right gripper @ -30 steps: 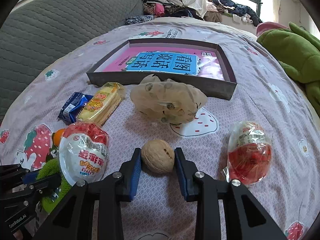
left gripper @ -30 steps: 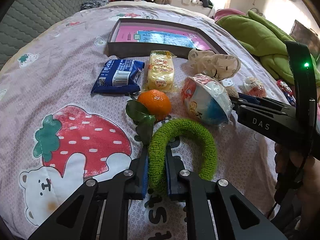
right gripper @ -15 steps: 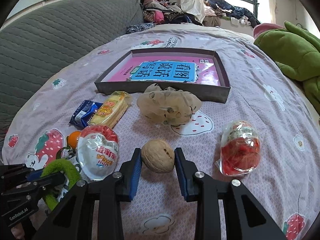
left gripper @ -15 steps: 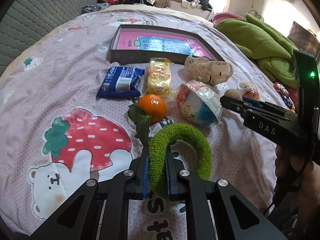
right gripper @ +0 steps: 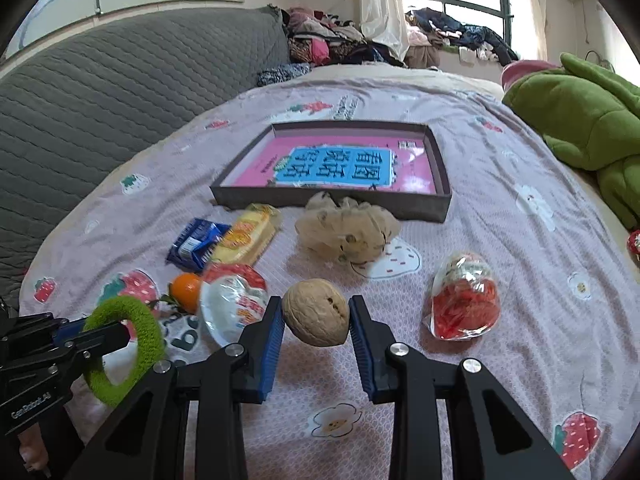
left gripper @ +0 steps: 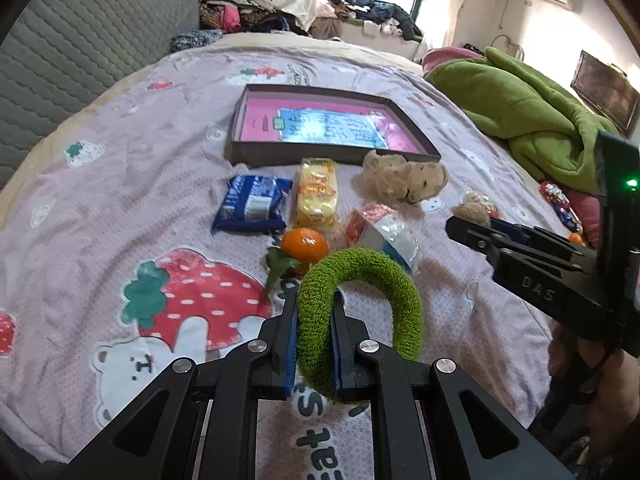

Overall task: Organize objects
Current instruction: 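Carry the green ring with the left tool while the right tool carries the walnut to the pink tray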

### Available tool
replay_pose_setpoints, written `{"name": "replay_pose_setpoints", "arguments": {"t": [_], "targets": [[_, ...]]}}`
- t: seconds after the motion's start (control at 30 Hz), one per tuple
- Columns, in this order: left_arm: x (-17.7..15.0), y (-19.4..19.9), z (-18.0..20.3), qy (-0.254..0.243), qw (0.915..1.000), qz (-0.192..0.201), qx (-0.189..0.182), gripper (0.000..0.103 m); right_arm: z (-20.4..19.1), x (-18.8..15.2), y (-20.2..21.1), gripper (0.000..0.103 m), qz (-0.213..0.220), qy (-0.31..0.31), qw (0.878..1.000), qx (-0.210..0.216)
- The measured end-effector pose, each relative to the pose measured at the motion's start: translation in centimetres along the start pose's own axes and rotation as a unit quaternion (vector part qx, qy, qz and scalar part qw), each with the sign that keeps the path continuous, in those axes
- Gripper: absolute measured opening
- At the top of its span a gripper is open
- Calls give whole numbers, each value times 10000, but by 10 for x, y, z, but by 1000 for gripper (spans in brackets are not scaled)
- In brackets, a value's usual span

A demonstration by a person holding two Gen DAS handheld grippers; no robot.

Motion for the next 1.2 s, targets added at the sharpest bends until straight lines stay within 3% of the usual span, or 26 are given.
{"name": "replay_pose_setpoints", "arguments": {"t": [1.2], "targets": [[52,15,20,4,9988,482,101,13,-12,28,53,33,533,-131,9983,-189]]}}
Point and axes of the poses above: each gripper's, at about its wrist camera, not at the fingertips, and y roughly against the way its jaws point, z to its right, x to its top, the point moved 3 cm from there along -y, roughly the way its jaws point, and after that the axes turned 10 degrees about y, right-handed, at the moved point
